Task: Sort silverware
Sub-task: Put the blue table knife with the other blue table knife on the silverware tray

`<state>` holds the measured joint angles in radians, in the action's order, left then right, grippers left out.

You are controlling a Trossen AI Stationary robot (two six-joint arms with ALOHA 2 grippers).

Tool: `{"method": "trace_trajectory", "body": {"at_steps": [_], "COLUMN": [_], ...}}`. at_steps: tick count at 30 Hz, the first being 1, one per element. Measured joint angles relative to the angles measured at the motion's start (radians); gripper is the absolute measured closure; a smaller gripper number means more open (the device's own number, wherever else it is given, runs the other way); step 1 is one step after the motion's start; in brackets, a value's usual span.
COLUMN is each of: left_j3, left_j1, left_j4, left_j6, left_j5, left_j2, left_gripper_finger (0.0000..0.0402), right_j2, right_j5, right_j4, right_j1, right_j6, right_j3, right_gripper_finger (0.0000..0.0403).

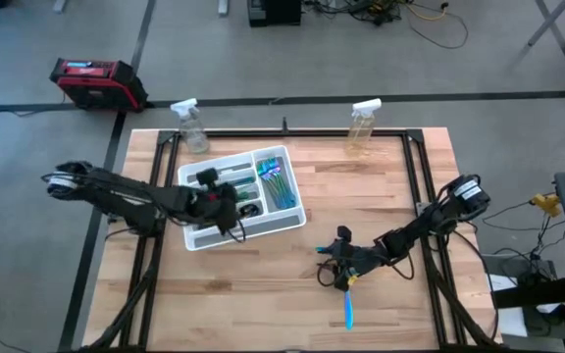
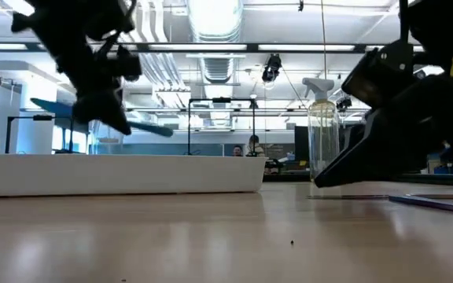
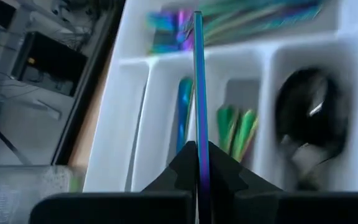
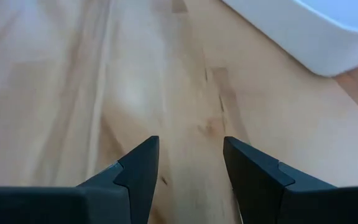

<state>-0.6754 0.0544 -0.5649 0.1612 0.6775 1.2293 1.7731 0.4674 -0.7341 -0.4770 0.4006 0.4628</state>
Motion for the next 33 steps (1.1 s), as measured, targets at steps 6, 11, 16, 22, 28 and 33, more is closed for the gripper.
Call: {"method": "trace_trajectory", "body": {"at_steps": [6, 11, 16, 22, 28, 33], "left_j3": [0.118, 0.135, 0.136, 0.136, 0.139, 0.146], "left_j1": [-0.190, -0.319, -0.351, -0.353, -0.354, -0.361], "left_j4": [0.218, 0.244, 0.297, 0.325, 0.336, 0.331], "left_j6": [-0.214, -0.287, -0.347, -0.388, -0.413, -0.415], "left_j5": [-0.100, -0.219, -0.282, -0.283, -0.261, -0.207], "left_j2": [-0.054, -0.044, -0.013, 0.061, 0.121, 0.148], "left_gripper_finger": [0.0402, 0.0402, 0.0401, 0.0391, 0.0392, 0.0386], "right_j2": [0.044, 0.044, 0.043, 0.043, 0.042, 0.041], "right_j5": [0.005, 0.005, 0.005, 0.005, 0.006, 0.006], "right_j4": [-0.033, -0.061, -0.088, -0.092, -0.093, -0.093], "right_j1": [0.002, 0.004, 0.010, 0.015, 0.015, 0.015], "right_j6": [0.008, 0.008, 0.007, 0.008, 0.015, 0.036], "right_j3": [0.007, 0.007, 0.007, 0.017, 0.020, 0.021], "right_gripper_finger": [0.0231, 0.0227, 0.0228, 0.0228, 0.0224, 0.0222]}}
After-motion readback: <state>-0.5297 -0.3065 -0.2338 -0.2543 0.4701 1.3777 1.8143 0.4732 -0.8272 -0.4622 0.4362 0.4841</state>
